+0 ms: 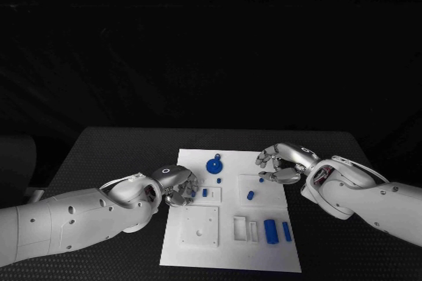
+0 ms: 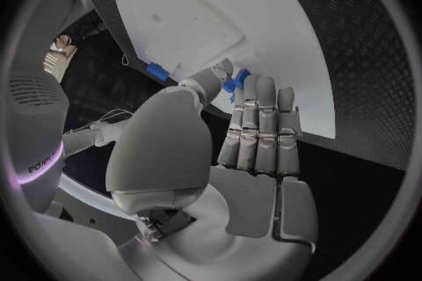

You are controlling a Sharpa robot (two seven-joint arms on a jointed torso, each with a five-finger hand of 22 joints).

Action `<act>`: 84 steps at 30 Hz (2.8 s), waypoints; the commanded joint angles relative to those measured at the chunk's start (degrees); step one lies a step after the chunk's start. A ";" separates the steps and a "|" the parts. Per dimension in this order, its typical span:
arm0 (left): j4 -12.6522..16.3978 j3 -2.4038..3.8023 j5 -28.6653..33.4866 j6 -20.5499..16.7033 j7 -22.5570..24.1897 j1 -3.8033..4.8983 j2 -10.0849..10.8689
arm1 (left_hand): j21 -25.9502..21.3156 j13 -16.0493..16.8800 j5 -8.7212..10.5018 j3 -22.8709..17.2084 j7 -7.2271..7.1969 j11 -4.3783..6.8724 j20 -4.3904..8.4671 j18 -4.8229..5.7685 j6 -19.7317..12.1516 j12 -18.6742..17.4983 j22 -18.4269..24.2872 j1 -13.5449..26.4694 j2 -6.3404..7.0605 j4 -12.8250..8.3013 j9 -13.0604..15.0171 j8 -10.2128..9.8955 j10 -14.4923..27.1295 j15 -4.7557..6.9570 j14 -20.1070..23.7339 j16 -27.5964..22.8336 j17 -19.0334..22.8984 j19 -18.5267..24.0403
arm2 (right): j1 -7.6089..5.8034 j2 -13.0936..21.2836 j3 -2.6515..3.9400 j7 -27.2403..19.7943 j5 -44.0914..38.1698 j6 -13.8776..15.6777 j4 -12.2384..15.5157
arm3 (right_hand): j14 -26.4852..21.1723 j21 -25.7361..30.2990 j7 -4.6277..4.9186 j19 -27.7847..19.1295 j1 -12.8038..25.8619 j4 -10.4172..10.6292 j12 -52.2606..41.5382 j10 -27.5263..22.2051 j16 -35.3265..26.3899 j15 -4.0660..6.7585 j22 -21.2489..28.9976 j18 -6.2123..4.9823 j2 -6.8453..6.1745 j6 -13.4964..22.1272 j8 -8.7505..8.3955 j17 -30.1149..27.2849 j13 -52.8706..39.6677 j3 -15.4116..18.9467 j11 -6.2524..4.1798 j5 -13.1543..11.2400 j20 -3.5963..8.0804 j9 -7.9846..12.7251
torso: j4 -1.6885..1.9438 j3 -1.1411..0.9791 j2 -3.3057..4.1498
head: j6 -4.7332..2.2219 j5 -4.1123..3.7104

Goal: Assemble the parts on the task board

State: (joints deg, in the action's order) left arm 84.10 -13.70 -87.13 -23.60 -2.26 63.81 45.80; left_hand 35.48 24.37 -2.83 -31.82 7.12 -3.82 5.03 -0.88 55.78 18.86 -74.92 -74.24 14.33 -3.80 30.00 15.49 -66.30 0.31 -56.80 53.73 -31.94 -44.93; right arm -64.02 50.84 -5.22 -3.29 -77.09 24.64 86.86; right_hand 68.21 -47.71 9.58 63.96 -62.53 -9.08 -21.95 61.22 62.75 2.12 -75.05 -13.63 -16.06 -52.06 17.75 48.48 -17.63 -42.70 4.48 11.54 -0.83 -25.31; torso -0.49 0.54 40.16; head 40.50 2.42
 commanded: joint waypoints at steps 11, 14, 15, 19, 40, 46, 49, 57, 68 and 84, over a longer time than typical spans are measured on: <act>-0.05 -0.08 -0.19 2.41 -0.44 -0.06 -0.11 | 0.74 -0.17 -0.19 -0.73 0.02 0.02 0.89 0.80 0.54 -0.21 -1.39 -0.15 -2.90 -0.20 0.06 0.09 0.30 -0.03 0.62 0.51 -0.28 0.85 | 0.03 -0.11 0.02 -0.31 -0.09 -0.68 0.04 | -0.31 0.23 0.02 -0.02 0.35 0.17 0.30 0.35 0.26 -0.16 -0.52 -1.37 0.03 0.27 0.21 -0.06 0.11 0.16 -0.05 0.30 0.52 0.09 | 0.08 -0.04 0.10 | 0.03 -0.05; -0.13 -0.08 -0.19 2.82 -0.56 -0.06 -0.20 | 0.82 -0.33 -0.19 -0.76 -0.01 -0.05 0.89 0.81 0.62 -0.45 -1.38 0.00 -3.42 -0.20 0.07 0.13 0.39 -0.03 0.65 0.57 -0.31 0.92 | 0.03 -0.15 0.02 -0.29 -0.09 -0.68 0.02 | -0.31 0.23 0.02 -0.01 0.34 0.18 0.30 0.36 0.27 -0.16 -0.52 -1.37 0.05 0.26 0.21 -0.07 0.11 0.15 -0.06 0.30 0.52 0.09 | 0.07 0.00 0.11 | 0.02 -0.05; -0.19 -0.08 -0.19 3.04 -0.59 -0.06 -0.25 | 0.86 -0.43 -0.20 -0.76 -0.01 -0.09 0.89 0.82 0.61 -0.63 -1.38 0.07 -3.57 -0.22 0.07 0.13 0.42 -0.03 0.67 0.59 -0.32 0.96 | 0.03 -0.11 0.02 -0.30 -0.09 -0.64 0.06 | -0.31 0.23 0.01 -0.01 0.33 0.17 0.30 0.36 0.27 -0.15 -0.52 -1.37 0.05 0.26 0.21 -0.07 0.11 0.15 -0.06 0.31 0.53 0.09 | 0.03 0.00 0.09 | 0.06 -0.03; -0.32 -0.08 -0.18 3.54 -0.67 -0.06 -0.36 | 0.93 -0.62 -0.20 -0.83 -0.04 -0.13 0.90 0.82 0.68 -0.90 -1.37 0.14 -4.06 -0.30 0.08 0.17 0.32 -0.01 0.68 0.65 -0.35 1.03 | 0.03 -0.08 0.02 -0.30 -0.09 -0.70 0.08 | -0.31 0.24 0.01 0.00 0.32 0.16 0.30 0.37 0.27 -0.15 -0.52 -1.37 0.06 0.25 0.22 -0.07 0.12 0.14 -0.06 0.31 0.53 0.09 | -0.06 -0.06 0.02 | 0.09 0.13; -1.09 -0.05 -0.55 6.15 -2.57 -0.04 -1.29 | 1.33 -2.22 -0.26 -1.21 0.17 -0.64 1.10 0.79 0.17 -3.63 -1.29 0.28 -5.29 -1.43 -0.06 -0.11 0.66 0.24 0.24 1.13 -0.49 0.97 | 0.03 -0.23 0.02 -0.36 -0.09 -0.76 0.05 | -0.28 0.25 -0.01 0.05 0.26 0.16 0.30 0.43 0.32 -0.14 -0.54 -1.37 0.10 0.22 0.25 -0.09 0.15 0.11 -0.07 0.34 0.54 0.10 | -0.01 -0.03 0.05 | 0.16 0.10; -0.98 -0.04 -0.43 5.83 -2.56 -0.03 -1.13 | 1.49 -2.71 -0.27 -1.40 0.07 -0.61 1.24 0.77 0.47 -4.47 -1.27 0.41 -5.99 -1.78 0.01 0.07 0.16 0.41 -0.15 1.39 -0.56 0.69 | 0.03 -0.23 0.02 -0.36 -0.09 -0.76 0.01 | -0.28 0.25 -0.01 0.07 0.25 0.17 0.30 0.44 0.33 -0.13 -0.55 -1.37 0.11 0.21 0.25 -0.10 0.16 0.10 -0.08 0.34 0.55 0.10 | -0.05 -0.02 0.07 | 0.15 0.08; -0.93 -0.02 -0.60 5.52 -2.46 -0.03 -0.99 | 1.53 -2.90 -0.29 -1.48 -0.02 -0.57 1.30 0.77 0.69 -4.78 -1.25 0.53 -6.43 -1.86 0.05 0.19 -0.20 0.47 -0.26 1.44 -0.57 0.59 | 0.03 -0.23 0.02 -0.37 -0.09 -0.76 0.01 | -0.27 0.25 -0.01 0.07 0.24 0.17 0.30 0.44 0.34 -0.13 -0.55 -1.37 0.12 0.21 0.26 -0.10 0.16 0.10 -0.08 0.34 0.55 0.10 | -0.08 -0.01 0.05 | 0.14 0.10; -0.45 0.07 1.39 4.48 -1.85 -0.03 -0.64 | 1.67 -3.56 -0.30 -1.57 -0.17 -0.57 1.51 0.75 1.02 -6.04 -1.21 1.36 -8.29 -1.93 0.14 0.40 -1.32 0.67 -0.70 1.63 -0.57 0.13 | 0.03 -0.24 0.02 -0.39 -0.07 -0.78 -0.03 | -0.27 0.26 -0.01 0.09 0.25 0.19 0.30 0.46 0.35 -0.13 -0.55 -1.37 0.13 0.21 0.26 -0.11 0.17 0.10 -0.08 0.35 0.55 0.11 | -0.02 0.00 0.07 | 0.05 0.06; 0.08 0.49 4.48 5.07 -1.22 0.00 -0.26 | 1.64 -4.25 -0.34 -1.69 -0.02 -0.79 1.61 0.71 0.62 -7.57 -1.16 1.79 -9.48 -2.36 0.08 0.23 -1.47 0.73 -1.00 1.67 -0.52 -0.14 | 0.03 -0.25 0.02 -0.42 -0.03 -0.81 -0.06 | -0.26 0.27 -0.02 0.11 0.21 0.21 0.30 0.47 0.37 -0.12 -0.56 -1.37 0.17 0.20 0.27 -0.12 0.19 0.05 -0.09 0.41 0.56 0.12 | -0.07 -0.06 0.06 | -0.05 0.13; -0.73 1.29 7.04 7.27 -0.58 0.22 -0.49 | 1.34 -5.29 -0.46 -2.16 0.36 -1.21 1.44 0.70 -0.27 -10.02 -1.14 2.12 -10.85 -3.35 -0.10 -0.18 -1.21 0.49 -0.98 1.43 -0.34 -0.13 | 0.03 -0.22 0.02 -0.43 0.02 -0.82 0.00 | -0.27 0.29 -0.02 0.13 0.22 0.24 0.31 0.49 0.38 -0.12 -0.56 -1.37 0.16 0.20 0.28 -0.14 0.21 0.03 -0.09 0.54 0.56 0.13 | -0.04 -0.05 0.08 | -0.09 0.11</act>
State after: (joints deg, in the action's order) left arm 83.46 -12.37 -81.22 -18.29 -3.19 64.12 45.43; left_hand 36.82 19.09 -3.04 -33.97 7.30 -4.71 4.80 -0.87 55.73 9.13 -74.91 -72.15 3.99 -6.91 29.81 15.36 -67.46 1.02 -57.54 55.25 -32.38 -44.76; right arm -64.02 50.64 -5.22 -3.31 -77.02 24.45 86.81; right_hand 68.30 -47.81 9.51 63.97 -62.53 -9.08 -21.95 61.19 62.94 2.05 -75.09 -13.62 -16.06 -52.13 17.75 48.43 -17.47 -42.70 4.32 11.76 -0.61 -25.28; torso -0.54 0.48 40.22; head 40.35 2.55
